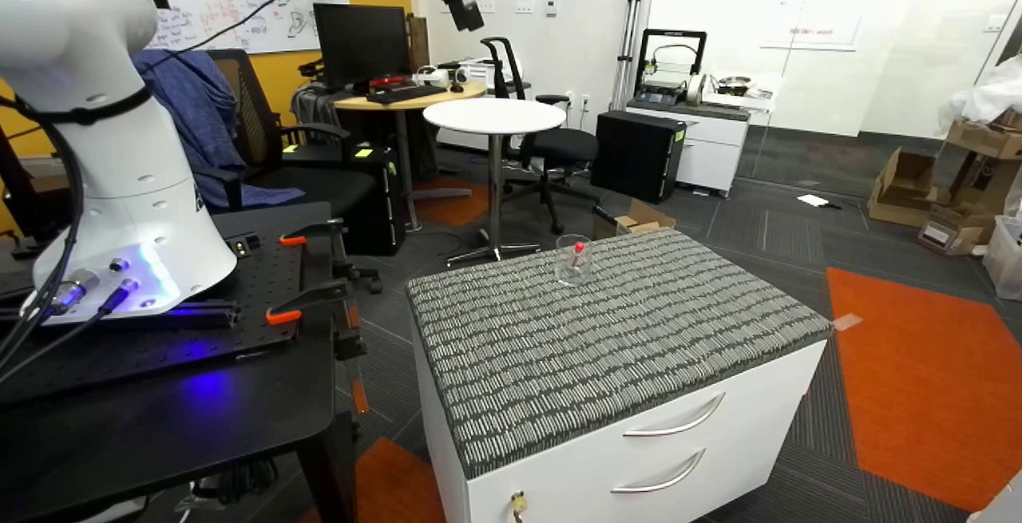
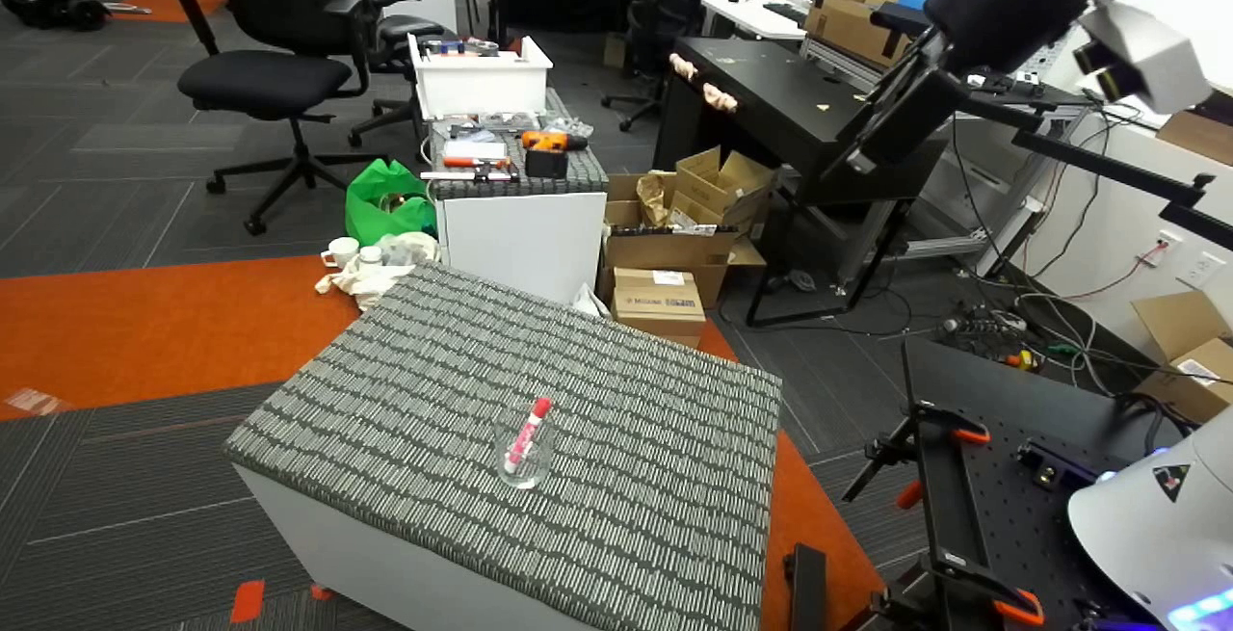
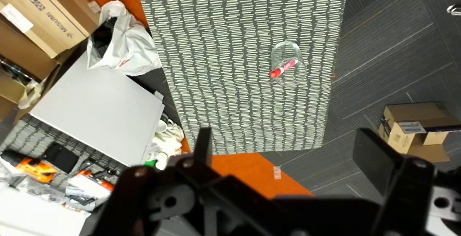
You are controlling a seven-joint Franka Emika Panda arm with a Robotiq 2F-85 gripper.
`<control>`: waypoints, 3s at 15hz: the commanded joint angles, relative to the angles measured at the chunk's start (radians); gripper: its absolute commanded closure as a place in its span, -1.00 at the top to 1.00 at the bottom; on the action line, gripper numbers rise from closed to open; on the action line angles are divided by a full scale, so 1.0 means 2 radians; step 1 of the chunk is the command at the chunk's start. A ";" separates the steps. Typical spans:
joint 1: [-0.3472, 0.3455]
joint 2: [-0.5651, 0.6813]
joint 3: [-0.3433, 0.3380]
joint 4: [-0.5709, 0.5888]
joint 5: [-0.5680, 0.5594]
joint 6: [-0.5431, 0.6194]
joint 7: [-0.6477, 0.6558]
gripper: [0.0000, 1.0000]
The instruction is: Remove the marker from the glass.
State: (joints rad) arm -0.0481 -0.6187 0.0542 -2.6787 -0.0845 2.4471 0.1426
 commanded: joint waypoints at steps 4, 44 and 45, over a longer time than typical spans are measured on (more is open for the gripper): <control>-0.019 0.135 0.035 0.065 -0.077 0.040 0.008 1.00; 0.104 0.584 -0.026 0.385 -0.319 -0.039 -0.001 1.00; 0.102 0.591 -0.027 0.389 -0.316 -0.047 -0.006 1.00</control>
State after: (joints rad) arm 0.1479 0.5507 0.0139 -1.9098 -0.7312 2.3672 0.1459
